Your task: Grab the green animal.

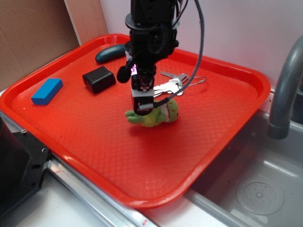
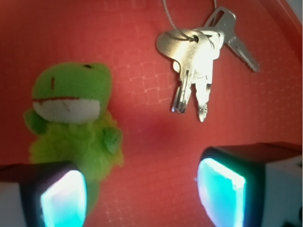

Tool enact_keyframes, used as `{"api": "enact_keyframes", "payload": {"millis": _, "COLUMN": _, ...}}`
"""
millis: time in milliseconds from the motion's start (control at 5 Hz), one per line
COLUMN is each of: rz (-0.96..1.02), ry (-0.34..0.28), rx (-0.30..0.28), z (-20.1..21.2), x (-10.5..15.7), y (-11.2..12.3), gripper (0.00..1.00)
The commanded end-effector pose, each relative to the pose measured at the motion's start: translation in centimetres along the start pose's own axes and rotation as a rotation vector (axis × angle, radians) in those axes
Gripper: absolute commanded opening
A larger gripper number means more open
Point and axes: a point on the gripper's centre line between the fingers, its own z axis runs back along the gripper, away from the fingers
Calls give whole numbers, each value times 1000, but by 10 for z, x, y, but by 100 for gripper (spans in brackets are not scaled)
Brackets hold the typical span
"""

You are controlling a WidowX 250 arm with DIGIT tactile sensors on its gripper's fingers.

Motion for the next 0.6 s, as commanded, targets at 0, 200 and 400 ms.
{"api": "enact_keyframes", "payload": {"millis": 0, "rz": -98, "ry": 19, "rx": 39, "z": 4, "x": 17, "y": -25, "gripper": 100}}
{"api": "enact_keyframes", "payload": {"millis": 200, "rz": -202, "ry": 1, "rx": 45, "z": 11, "x": 22, "y": -55, "gripper": 100}}
{"api": "enact_keyframes", "payload": {"millis": 400, "rz": -203, "ry": 47, "rx": 11, "z": -1, "x": 24, "y": -60, "gripper": 100}}
